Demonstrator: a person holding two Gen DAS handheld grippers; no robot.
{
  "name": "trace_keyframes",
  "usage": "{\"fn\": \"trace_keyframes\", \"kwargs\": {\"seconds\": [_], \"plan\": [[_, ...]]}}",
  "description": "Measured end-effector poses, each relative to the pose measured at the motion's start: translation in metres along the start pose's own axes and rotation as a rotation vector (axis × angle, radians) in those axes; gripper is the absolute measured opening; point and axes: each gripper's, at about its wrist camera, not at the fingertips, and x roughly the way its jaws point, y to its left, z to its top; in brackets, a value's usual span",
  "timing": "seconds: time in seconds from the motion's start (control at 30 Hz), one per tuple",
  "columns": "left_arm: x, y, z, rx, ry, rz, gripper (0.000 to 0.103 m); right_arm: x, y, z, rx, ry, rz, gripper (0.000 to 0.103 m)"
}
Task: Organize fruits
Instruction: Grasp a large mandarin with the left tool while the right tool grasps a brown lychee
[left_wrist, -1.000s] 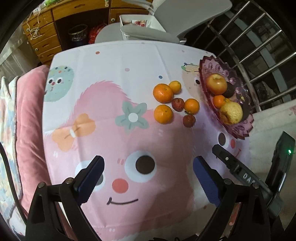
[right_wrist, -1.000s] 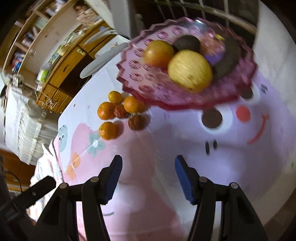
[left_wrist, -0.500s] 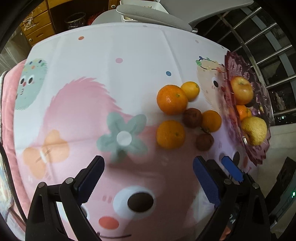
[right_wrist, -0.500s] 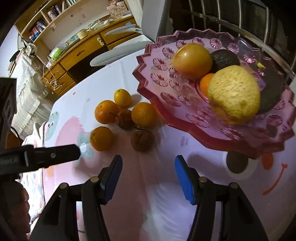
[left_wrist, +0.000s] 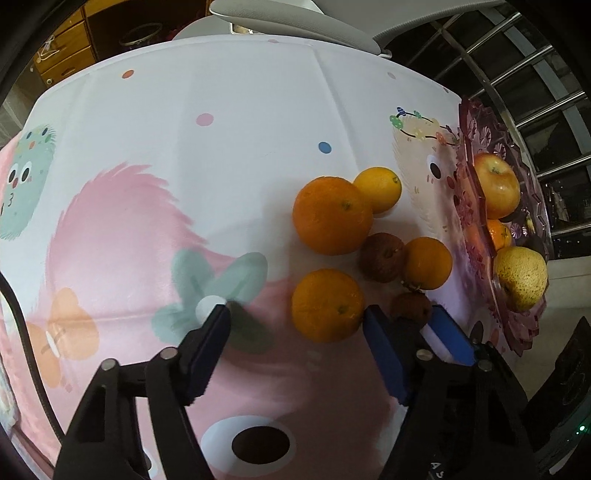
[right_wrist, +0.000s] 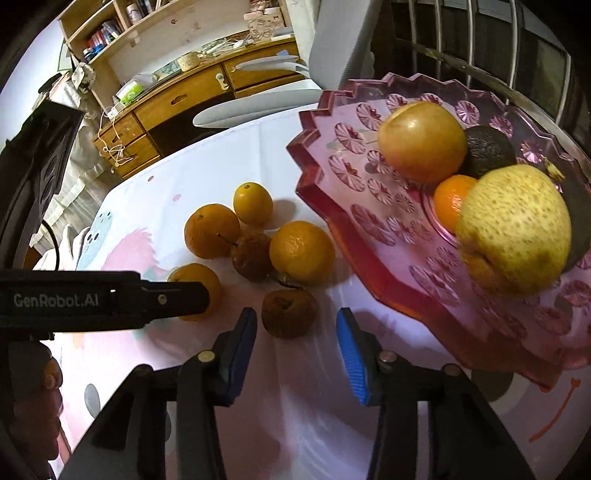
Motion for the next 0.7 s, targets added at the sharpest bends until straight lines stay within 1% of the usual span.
{"fn": "trace_keyframes", "kwargs": {"seconds": [0.07, 0.13, 0.3, 0.37, 0.43, 0.53, 0.7], "plan": [[0.001, -0.003, 0.001, 0.006, -0.003, -0.001, 0.066, 0.002, 0.002, 0.001, -0.007, 0.001, 0.005, 0.036], [0.004, -0.007, 0.003, 0.013, -0.005, -0.017, 0.060, 0.003, 0.004, 0.002, -0.021, -0.001, 0.006, 0.033], [0.007, -0.016, 0.004, 0.026, -0.005, -0.041, 0.049, 0.003, 0.007, 0.002, -0.037, -0.004, 0.009, 0.032], [0.007, -0.019, 0.003, 0.028, -0.008, -0.051, 0.042, 0.002, 0.007, 0.001, -0.044, -0.005, 0.012, 0.032], [0.006, -0.022, 0.003, 0.031, -0.013, -0.058, 0.038, -0.001, 0.008, 0.000, -0.055, -0.010, 0.015, 0.032], [0.004, -0.023, 0.002, 0.033, -0.016, -0.041, 0.038, -0.005, 0.010, 0.000, -0.068, -0.017, 0.020, 0.032], [-0.018, -0.016, -0.004, 0.023, -0.044, -0.028, 0.038, -0.018, 0.014, 0.000, -0.083, -0.036, 0.039, 0.031]]}}
